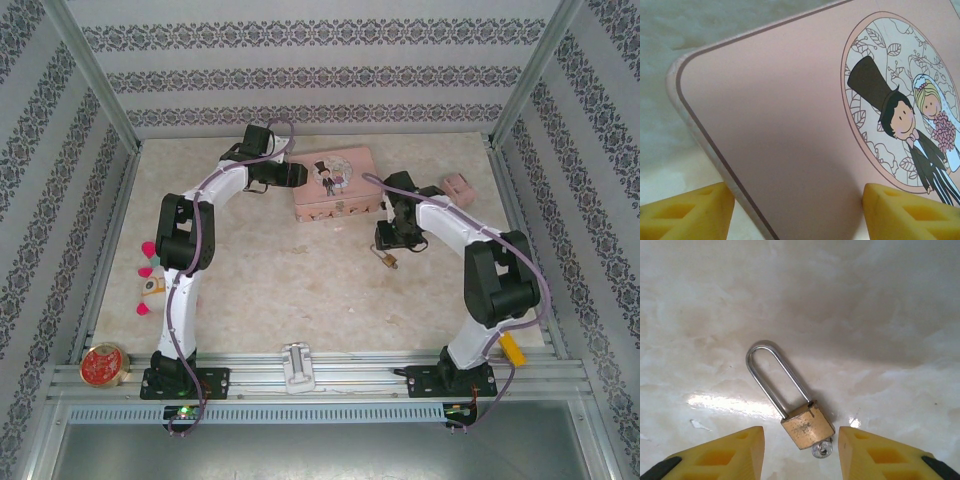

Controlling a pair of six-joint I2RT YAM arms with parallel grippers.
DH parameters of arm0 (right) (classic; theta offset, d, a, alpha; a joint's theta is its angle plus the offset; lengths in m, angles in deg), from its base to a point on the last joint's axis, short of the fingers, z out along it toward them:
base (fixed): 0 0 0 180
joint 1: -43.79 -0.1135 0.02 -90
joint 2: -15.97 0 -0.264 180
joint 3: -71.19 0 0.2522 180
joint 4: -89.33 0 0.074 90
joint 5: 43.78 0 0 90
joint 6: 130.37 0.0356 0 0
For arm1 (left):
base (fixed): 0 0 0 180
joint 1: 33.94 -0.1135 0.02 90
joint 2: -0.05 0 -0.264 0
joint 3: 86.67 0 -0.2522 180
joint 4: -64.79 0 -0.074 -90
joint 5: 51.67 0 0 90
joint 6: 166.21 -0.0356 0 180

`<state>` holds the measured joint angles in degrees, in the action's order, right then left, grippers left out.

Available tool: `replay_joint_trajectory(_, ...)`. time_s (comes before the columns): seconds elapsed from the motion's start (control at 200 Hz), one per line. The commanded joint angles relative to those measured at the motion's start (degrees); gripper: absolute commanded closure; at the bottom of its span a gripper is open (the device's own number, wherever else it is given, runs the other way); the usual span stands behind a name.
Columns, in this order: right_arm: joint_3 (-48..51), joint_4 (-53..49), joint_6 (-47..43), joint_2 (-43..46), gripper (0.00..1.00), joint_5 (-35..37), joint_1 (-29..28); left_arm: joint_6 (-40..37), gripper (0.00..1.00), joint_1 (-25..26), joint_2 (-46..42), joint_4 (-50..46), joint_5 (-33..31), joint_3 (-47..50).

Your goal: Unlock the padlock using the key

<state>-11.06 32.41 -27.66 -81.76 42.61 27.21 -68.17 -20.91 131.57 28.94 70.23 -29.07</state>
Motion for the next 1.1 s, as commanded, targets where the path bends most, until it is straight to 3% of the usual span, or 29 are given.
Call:
replay_joint_trajectory(0.0,1.5,-0.7,2.6,4.3,0.56,-0.3,0.8,0.6,0.27,0.1,-2.5,-2.6,1.9,2.1)
replay_joint_trajectory(0.22,3.5,-0.5,5.2,12.2,0.48,0.4,1.2,3.2,0.00,0.1,-9.0,1.0,-1.0,8.0)
replay_joint_trajectory(0.54,10.0,1.1,8.0,27.3,0.31,2.8,4.1,5.4,0.01,0.1,-26.2,7.0,-11.1,18.2)
replay_joint_trajectory(0.835,17.8,4.8,9.7,42.1,0.19,6.1,8.1,6.0,0.01,0.1,-47.8,16.6,-22.3,40.8)
replay_joint_trajectory(0.91,19.0,5.2,10.2,44.9,0.11,8.0,8.6,5.8,0.01,0.1,-52.5,17.0,-25.1,45.4)
replay_joint_trajectory(0.94,19.5,5.4,10.5,45.9,0.02,8.7,8.8,5.7,0.01,0.1,-54.3,17.4,-26.0,47.2)
replay_joint_trajectory(1.094,23.0,8.3,12.0,51.4,0.02,11.4,9.6,5.0,0.01,0.1,-63.5,21.2,-29.6,57.8)
